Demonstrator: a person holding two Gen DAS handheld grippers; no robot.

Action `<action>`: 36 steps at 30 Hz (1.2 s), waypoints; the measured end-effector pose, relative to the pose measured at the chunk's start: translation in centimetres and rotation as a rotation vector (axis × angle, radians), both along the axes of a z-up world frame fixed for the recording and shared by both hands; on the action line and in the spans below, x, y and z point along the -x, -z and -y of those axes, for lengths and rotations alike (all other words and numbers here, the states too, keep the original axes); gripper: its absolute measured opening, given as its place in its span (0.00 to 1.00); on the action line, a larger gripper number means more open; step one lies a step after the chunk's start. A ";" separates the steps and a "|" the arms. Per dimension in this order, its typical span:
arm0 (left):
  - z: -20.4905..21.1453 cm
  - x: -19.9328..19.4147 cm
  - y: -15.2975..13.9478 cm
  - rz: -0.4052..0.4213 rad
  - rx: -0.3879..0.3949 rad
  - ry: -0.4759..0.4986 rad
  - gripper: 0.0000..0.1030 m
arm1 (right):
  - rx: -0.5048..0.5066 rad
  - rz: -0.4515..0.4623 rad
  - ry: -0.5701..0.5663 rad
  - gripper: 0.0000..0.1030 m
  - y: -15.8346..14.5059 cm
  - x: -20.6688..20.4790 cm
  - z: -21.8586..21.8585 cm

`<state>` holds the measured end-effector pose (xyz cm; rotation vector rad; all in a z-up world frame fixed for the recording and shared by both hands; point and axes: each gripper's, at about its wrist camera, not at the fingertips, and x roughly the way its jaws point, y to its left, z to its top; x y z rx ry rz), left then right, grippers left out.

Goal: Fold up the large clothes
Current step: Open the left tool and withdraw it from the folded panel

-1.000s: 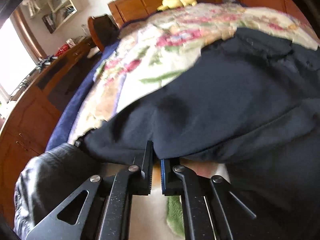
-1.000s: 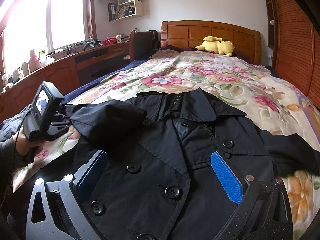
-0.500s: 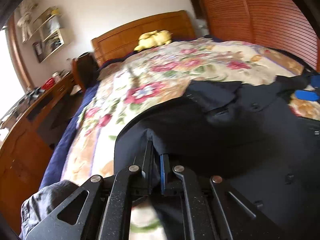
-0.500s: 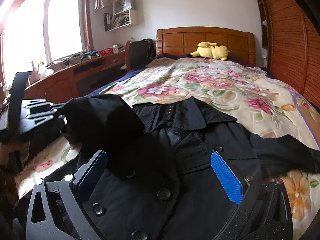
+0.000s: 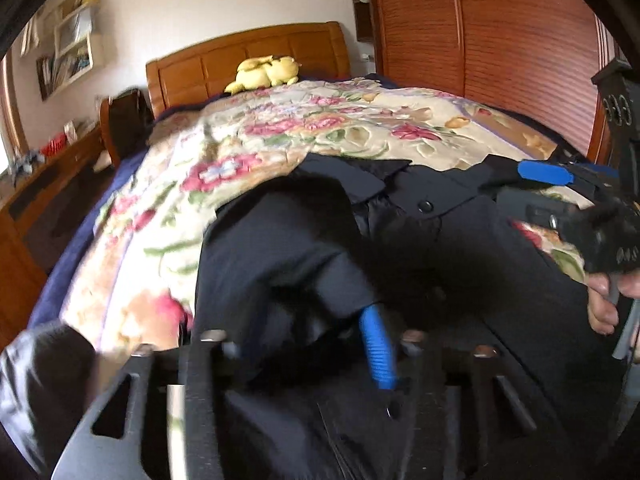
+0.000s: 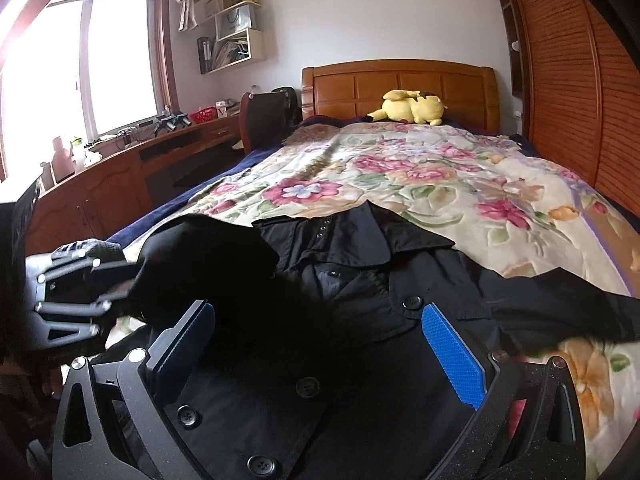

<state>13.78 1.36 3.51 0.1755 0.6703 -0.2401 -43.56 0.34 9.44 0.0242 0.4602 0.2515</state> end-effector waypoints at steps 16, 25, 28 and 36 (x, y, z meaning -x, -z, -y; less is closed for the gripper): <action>-7.3 4.8 1.9 0.047 0.104 -0.165 0.77 | 0.036 -0.001 -0.034 1.00 0.3 -0.3 -1.1; -9.5 6.0 3.4 0.086 0.173 -0.218 0.77 | 0.054 -0.001 -0.095 1.00 0.7 -0.8 -2.8; -9.9 6.6 3.4 0.110 0.168 -0.233 0.77 | 0.068 -0.005 -0.115 0.99 1.1 -1.0 -3.6; -10.2 7.4 4.3 0.115 0.116 -0.230 0.77 | 0.108 -0.024 -0.156 0.99 2.0 -1.3 -5.4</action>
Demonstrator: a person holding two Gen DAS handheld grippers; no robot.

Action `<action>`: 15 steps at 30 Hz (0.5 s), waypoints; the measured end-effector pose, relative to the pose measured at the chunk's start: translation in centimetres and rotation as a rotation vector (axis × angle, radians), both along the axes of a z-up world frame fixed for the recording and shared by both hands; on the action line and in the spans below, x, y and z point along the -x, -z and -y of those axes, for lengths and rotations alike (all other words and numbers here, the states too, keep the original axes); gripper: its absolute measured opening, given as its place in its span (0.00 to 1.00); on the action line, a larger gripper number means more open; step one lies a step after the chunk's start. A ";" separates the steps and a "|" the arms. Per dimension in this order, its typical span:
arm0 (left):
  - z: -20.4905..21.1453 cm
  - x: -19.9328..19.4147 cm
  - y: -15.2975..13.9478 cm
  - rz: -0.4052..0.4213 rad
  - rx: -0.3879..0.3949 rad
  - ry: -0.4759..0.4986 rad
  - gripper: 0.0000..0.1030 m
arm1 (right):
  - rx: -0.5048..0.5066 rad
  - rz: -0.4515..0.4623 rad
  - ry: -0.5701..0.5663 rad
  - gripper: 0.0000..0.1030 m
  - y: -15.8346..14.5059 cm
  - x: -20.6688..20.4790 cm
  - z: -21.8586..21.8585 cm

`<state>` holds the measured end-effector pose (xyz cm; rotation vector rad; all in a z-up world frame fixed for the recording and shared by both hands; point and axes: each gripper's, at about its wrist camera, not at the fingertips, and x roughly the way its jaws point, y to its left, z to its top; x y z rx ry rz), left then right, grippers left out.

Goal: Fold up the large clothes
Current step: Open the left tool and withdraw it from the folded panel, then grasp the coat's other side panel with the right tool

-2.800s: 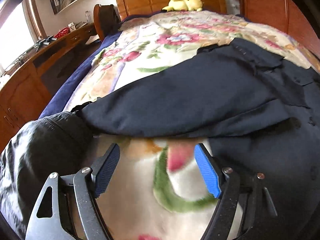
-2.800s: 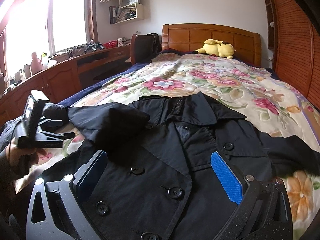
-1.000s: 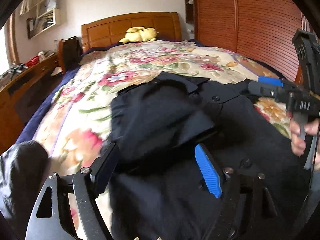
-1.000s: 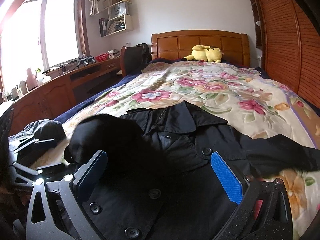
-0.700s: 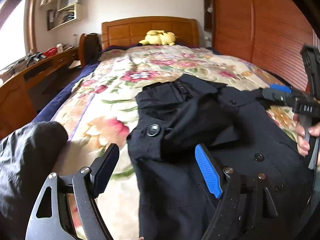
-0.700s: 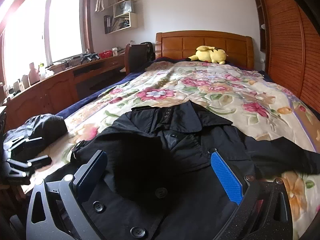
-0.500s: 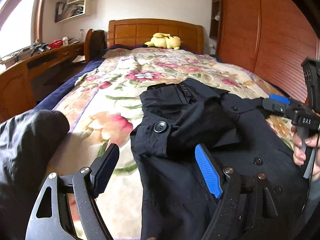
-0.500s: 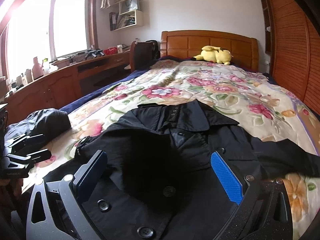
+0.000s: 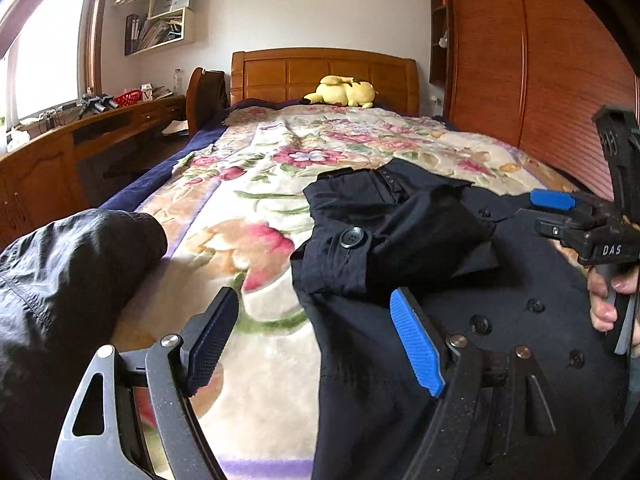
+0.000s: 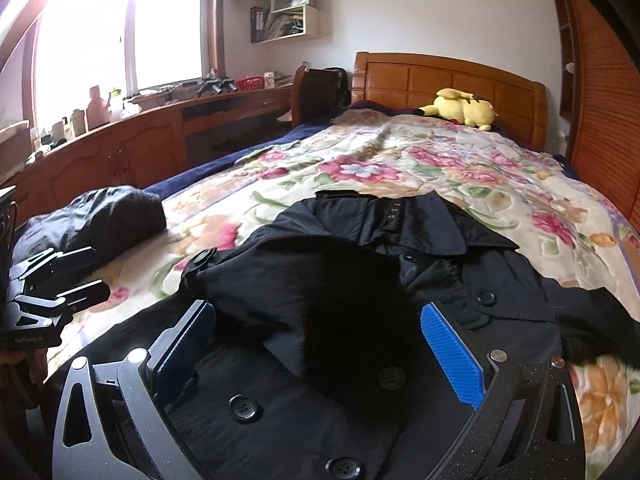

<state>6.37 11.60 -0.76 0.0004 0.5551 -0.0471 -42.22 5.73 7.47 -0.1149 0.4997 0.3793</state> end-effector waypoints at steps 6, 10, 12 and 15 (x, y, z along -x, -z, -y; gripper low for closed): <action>-0.8 0.9 -0.1 0.012 -0.015 -0.003 0.77 | 0.017 -0.006 -0.049 0.93 0.0 0.5 -1.4; -1.8 1.3 -0.4 0.023 -0.011 -0.018 0.77 | 0.043 -0.014 -0.078 0.85 -0.1 0.0 -3.0; -2.4 1.4 -0.5 0.026 -0.002 -0.025 0.77 | 0.081 -0.022 -0.099 0.85 0.0 -0.5 -4.2; -3.3 1.4 -0.4 0.026 -0.003 -0.039 0.77 | 0.145 -0.046 -0.130 0.83 0.2 -1.8 -6.4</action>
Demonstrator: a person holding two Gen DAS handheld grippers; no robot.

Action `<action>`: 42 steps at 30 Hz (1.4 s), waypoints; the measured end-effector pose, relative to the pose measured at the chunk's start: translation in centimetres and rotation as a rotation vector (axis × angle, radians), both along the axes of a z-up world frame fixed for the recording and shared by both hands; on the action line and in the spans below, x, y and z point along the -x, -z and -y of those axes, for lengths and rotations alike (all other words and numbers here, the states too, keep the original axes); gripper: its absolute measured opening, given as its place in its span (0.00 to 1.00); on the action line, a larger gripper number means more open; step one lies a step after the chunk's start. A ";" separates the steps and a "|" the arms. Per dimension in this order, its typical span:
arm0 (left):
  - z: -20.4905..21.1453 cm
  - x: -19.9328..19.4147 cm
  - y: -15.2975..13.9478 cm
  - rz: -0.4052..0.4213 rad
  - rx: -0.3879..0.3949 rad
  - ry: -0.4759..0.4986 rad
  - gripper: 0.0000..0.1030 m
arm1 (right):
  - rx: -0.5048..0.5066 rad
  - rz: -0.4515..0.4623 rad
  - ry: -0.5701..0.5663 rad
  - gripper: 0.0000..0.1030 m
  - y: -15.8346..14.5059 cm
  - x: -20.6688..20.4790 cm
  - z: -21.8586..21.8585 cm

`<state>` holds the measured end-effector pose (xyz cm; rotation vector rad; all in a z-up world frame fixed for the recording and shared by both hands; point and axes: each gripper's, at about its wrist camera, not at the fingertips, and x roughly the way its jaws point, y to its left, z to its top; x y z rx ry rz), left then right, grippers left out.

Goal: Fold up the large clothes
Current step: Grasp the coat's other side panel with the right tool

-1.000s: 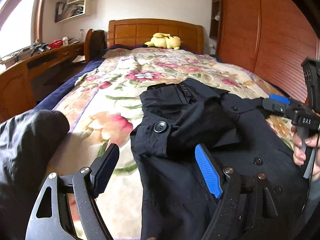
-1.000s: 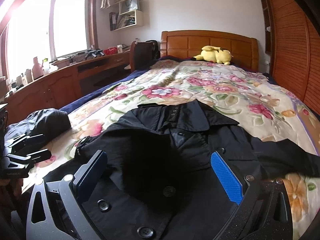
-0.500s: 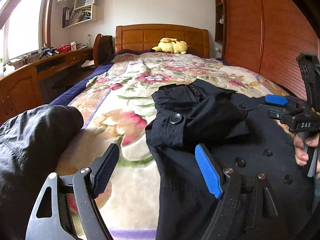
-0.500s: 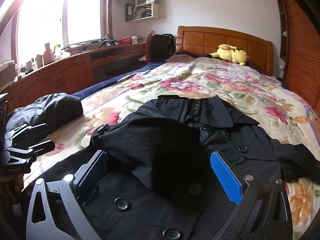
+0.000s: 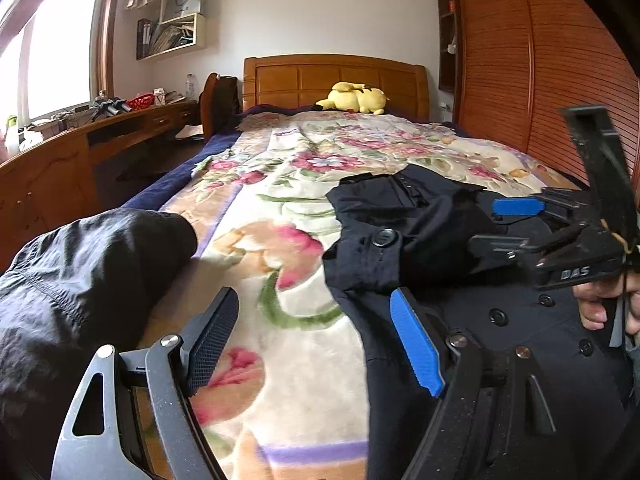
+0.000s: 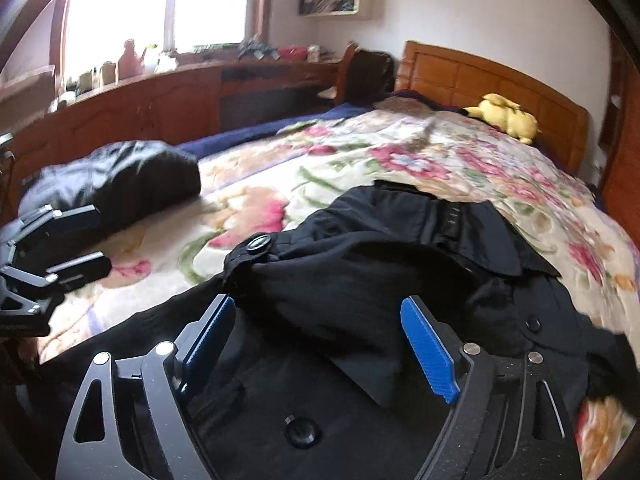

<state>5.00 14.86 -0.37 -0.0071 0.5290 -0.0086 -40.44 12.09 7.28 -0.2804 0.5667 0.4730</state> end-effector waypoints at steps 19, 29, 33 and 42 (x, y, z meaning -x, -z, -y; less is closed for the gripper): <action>-2.0 0.4 0.4 0.001 0.009 -0.027 0.77 | 0.250 -0.156 -0.102 0.51 5.0 -8.4 -7.4; -0.1 0.1 -0.3 0.018 0.008 0.000 0.77 | 0.155 -0.003 -0.069 0.12 1.3 -5.5 -3.6; 1.3 0.1 -1.0 0.031 0.021 0.022 0.77 | 0.080 0.056 -0.013 0.11 -0.5 -3.6 0.2; 5.6 0.1 -1.8 0.060 0.003 0.096 0.77 | -0.004 0.087 0.149 0.11 -0.7 1.3 9.2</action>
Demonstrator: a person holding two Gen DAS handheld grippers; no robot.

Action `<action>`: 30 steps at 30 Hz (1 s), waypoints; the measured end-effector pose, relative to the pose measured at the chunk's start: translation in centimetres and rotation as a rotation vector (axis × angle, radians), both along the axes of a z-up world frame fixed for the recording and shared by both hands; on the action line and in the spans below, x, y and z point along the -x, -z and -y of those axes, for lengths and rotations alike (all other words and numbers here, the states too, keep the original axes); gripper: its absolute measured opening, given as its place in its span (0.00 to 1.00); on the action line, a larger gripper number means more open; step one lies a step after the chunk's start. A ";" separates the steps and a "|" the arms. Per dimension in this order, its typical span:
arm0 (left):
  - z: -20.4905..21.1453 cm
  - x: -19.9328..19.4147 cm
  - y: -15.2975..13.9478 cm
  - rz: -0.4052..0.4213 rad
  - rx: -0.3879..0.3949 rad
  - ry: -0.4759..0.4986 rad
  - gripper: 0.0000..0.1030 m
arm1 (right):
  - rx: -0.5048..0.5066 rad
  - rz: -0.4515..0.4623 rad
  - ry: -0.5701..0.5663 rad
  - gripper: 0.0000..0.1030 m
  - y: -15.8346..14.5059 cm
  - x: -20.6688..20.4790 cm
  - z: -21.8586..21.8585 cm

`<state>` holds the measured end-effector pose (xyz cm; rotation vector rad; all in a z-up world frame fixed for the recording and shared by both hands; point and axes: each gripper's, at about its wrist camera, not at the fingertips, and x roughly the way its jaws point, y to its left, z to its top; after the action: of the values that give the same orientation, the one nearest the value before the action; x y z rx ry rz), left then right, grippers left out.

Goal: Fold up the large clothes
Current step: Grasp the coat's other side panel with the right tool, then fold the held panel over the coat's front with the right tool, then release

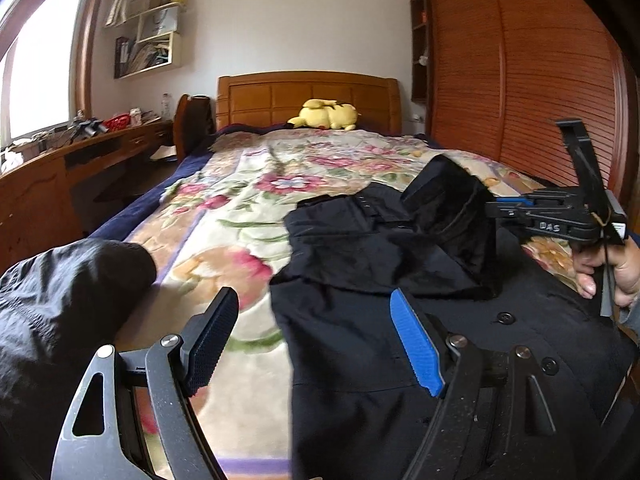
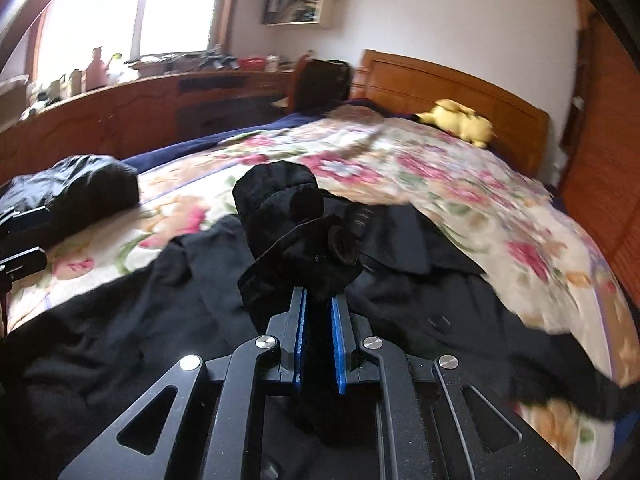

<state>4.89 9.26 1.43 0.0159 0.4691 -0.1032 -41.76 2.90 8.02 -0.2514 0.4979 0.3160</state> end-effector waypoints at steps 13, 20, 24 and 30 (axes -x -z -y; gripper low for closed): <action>2.5 0.2 -0.9 0.031 0.019 0.038 0.77 | -0.020 -0.041 0.160 0.11 1.8 5.7 5.7; 2.6 -0.2 -0.3 0.010 0.004 0.021 0.77 | -0.041 -0.033 0.062 0.68 0.0 5.1 2.0; 2.1 -0.3 0.0 0.001 -0.001 0.003 0.77 | -0.009 -0.090 0.007 0.68 0.8 2.7 -0.8; 0.7 0.0 0.4 -0.007 -0.006 -0.023 0.77 | -0.008 -0.145 -0.086 0.68 1.2 -0.8 -4.8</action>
<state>4.86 8.52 1.05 0.0163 0.4769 -0.0796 -40.99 7.67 6.82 -0.2436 0.6299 0.4217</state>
